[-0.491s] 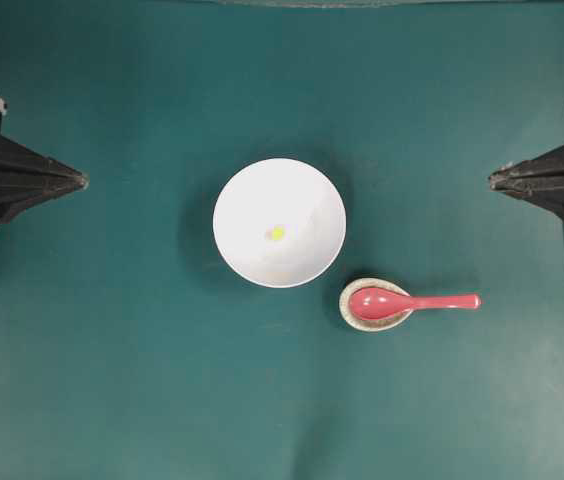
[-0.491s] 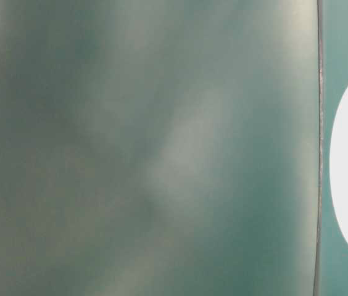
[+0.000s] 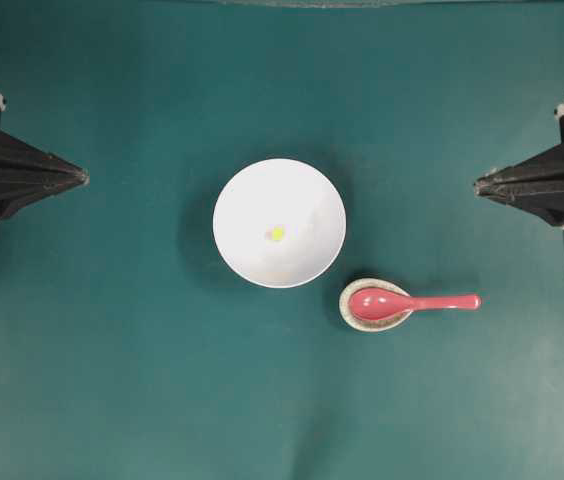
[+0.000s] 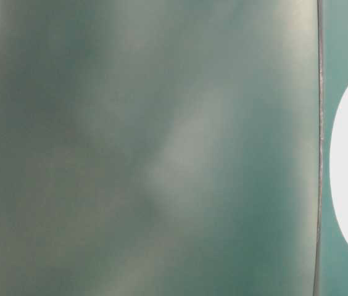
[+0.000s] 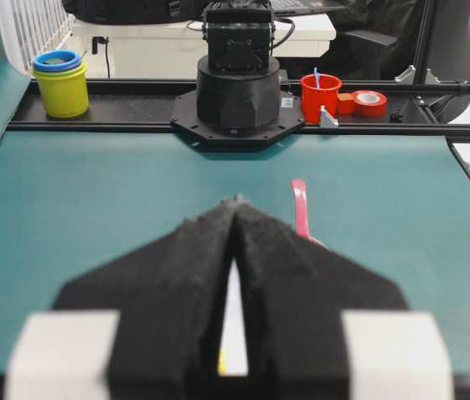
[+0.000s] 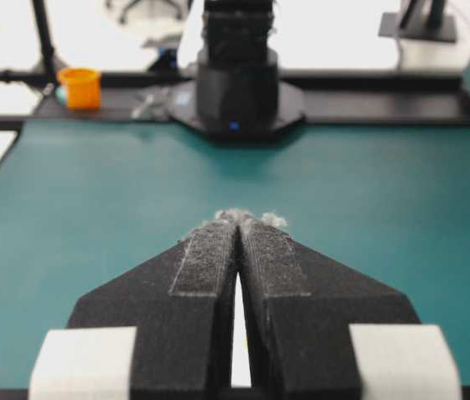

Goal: Scoop the yellow hexagonal prism block from the bowl with a spoon using the right arm.
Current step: 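Move the right gripper left toward the pink spoon handle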

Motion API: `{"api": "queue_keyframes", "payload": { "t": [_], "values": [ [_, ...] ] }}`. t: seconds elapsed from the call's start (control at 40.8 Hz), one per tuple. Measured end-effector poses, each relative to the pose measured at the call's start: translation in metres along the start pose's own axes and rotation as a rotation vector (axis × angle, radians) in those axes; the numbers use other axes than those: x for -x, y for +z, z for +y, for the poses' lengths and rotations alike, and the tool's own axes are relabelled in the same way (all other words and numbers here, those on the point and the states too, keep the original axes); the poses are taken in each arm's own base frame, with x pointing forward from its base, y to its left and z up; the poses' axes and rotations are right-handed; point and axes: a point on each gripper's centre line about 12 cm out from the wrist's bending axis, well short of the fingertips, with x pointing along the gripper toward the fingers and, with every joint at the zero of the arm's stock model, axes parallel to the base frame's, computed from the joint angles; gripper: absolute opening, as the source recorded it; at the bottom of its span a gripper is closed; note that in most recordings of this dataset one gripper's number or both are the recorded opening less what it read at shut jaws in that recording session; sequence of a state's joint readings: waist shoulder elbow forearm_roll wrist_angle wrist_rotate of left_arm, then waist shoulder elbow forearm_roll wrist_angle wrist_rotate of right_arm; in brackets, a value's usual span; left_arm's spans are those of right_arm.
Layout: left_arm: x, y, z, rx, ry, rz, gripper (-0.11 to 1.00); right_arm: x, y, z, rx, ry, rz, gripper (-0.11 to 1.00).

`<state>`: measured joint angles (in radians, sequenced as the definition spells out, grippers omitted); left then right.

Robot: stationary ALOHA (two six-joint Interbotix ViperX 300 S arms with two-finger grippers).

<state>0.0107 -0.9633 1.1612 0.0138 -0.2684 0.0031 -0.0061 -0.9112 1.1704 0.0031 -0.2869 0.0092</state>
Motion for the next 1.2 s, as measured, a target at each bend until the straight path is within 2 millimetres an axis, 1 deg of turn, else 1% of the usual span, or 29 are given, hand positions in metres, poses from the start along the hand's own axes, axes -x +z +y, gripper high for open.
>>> {"api": "queue_keyframes", "payload": {
  "t": [0.27, 0.393, 0.442, 0.564, 0.785, 0.982, 1.202],
  "values": [
    [0.000, 0.000, 0.000, 0.000, -0.002, 0.000, 0.03, 0.000, -0.001, 0.000, -0.012, -0.003, 0.005, 0.42],
    [0.000, 0.001, 0.000, 0.008, -0.002, -0.005, 0.03, 0.000, -0.001, 0.000, -0.015, -0.004, 0.005, 0.52],
    [0.000, 0.000, 0.000, 0.009, -0.002, 0.000, 0.03, 0.000, -0.001, 0.000, -0.016, -0.004, 0.005, 0.54],
    [0.000, 0.000, 0.000, 0.014, 0.000, -0.002, 0.03, 0.000, -0.001, 0.000, -0.029, -0.004, 0.008, 0.58],
    [0.000, 0.000, 0.000, 0.017, 0.000, 0.002, 0.03, -0.004, -0.008, -0.001, -0.062, -0.006, 0.044, 0.58],
    [0.000, 0.000, 0.000, 0.018, 0.000, 0.003, 0.03, -0.009, -0.029, 0.000, -0.091, -0.005, 0.103, 0.58],
    [0.000, 0.000, 0.000, 0.018, 0.000, 0.002, 0.03, -0.013, -0.054, 0.006, -0.098, 0.019, 0.095, 0.58]
  ]
}}
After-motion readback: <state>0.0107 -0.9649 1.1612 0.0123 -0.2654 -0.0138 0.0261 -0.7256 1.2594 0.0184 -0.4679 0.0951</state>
